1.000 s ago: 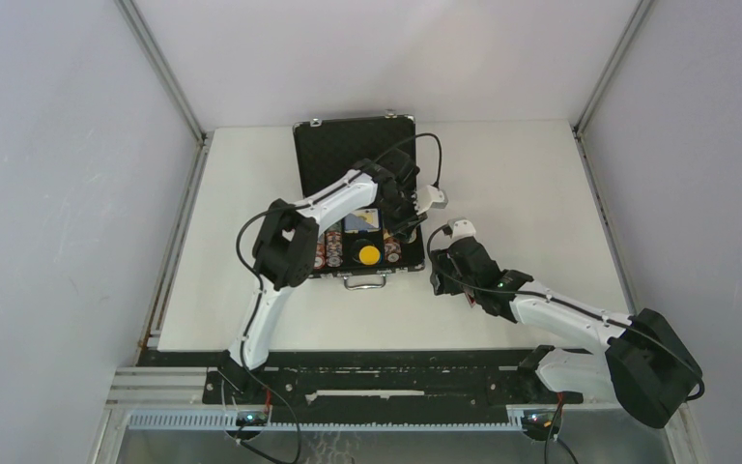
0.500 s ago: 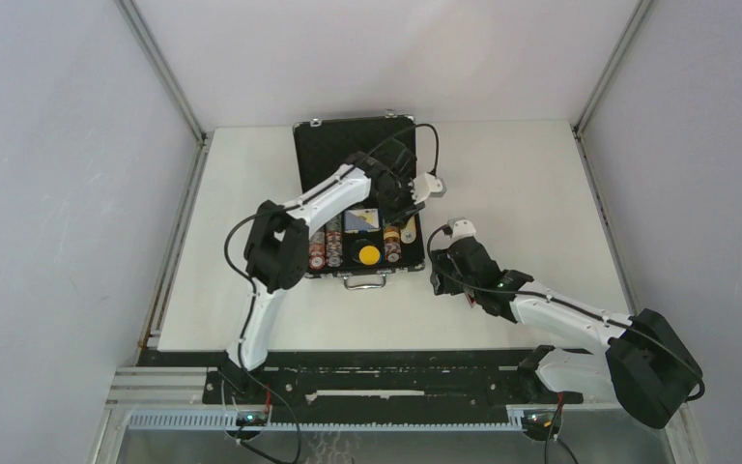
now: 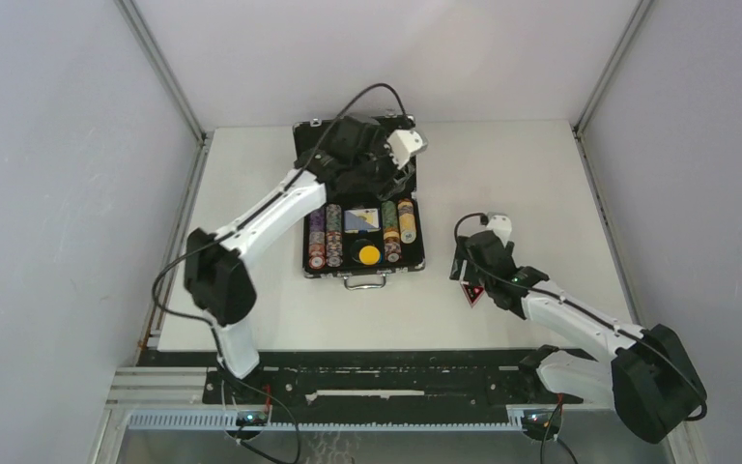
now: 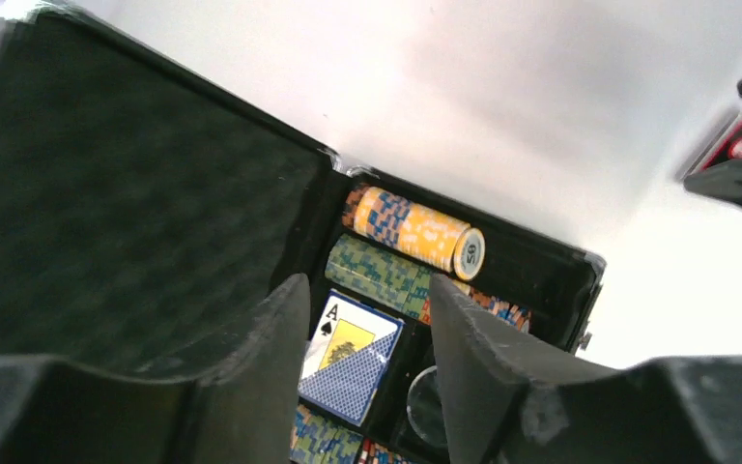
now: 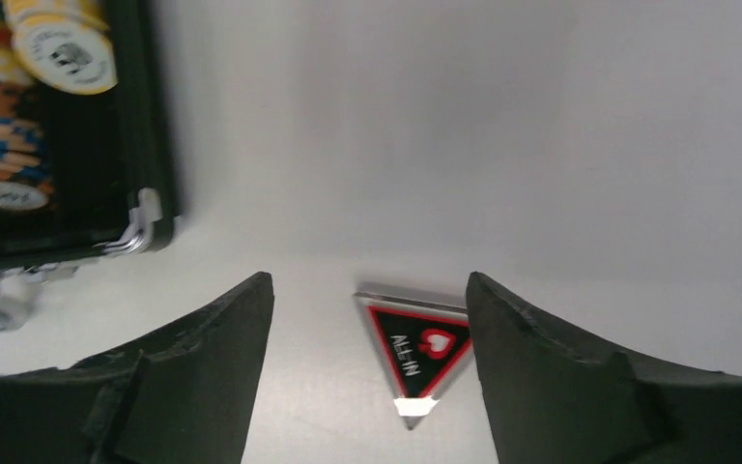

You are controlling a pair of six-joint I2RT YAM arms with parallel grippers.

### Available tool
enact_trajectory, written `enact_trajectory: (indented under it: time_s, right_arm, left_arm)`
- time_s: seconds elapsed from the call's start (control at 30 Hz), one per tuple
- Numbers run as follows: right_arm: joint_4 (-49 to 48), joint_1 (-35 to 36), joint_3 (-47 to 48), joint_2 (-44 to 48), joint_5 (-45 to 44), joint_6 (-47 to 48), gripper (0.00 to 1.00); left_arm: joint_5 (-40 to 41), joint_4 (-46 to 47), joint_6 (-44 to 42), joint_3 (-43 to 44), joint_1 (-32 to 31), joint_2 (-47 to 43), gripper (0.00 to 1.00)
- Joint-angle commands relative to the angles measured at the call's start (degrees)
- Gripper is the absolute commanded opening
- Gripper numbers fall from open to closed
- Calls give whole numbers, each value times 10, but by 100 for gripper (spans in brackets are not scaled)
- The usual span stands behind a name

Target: Pack up texas hold em set

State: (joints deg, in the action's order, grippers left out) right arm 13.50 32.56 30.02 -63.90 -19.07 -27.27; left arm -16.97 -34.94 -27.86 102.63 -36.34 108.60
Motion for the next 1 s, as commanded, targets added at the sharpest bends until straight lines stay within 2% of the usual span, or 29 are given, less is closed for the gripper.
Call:
enact_trajectory:
  time_s: [0.0, 0.1, 0.23, 0.3, 0.37, 0.4, 0.47, 0.53, 0.7, 0.83, 0.97]
  right_arm:
    - [50, -20, 2, 33, -57, -48, 87]
    - [71, -19, 5, 26, -62, -67, 92]
    - [118, -19, 6, 24, -59, -105, 87]
    - [137, -15, 2, 29, -55, -125, 71]
    - [155, 0, -5, 42, -62, -151, 34]
    - [159, 12, -11, 56, -65, -160, 24]
    - [155, 25, -28, 70, -53, -176, 14]
    - [153, 30, -41, 72, -45, -196, 1]
    - [158, 50, -58, 70, -54, -226, 0]
    - [168, 65, -62, 59, -62, -236, 0]
    - [138, 66, -70, 50, -51, -229, 0]
  left_arm:
    - [73, 188, 177, -96, 2, -114, 59]
    - [75, 292, 283, -203, 6, -192, 62]
    - [63, 436, 363, -379, 3, -284, 64]
    - [78, 449, 380, -428, -1, -322, 64]
    - [93, 453, 390, -471, -5, -361, 64]
    - [97, 455, 393, -493, -7, -380, 64]
    - [103, 457, 396, -529, -9, -418, 64]
    - [111, 449, 400, -557, -9, -459, 64]
    - [162, 462, 413, -624, -22, -515, 63]
    - [165, 479, 422, -641, -30, -503, 63]
    - [165, 482, 420, -633, -35, -487, 63]
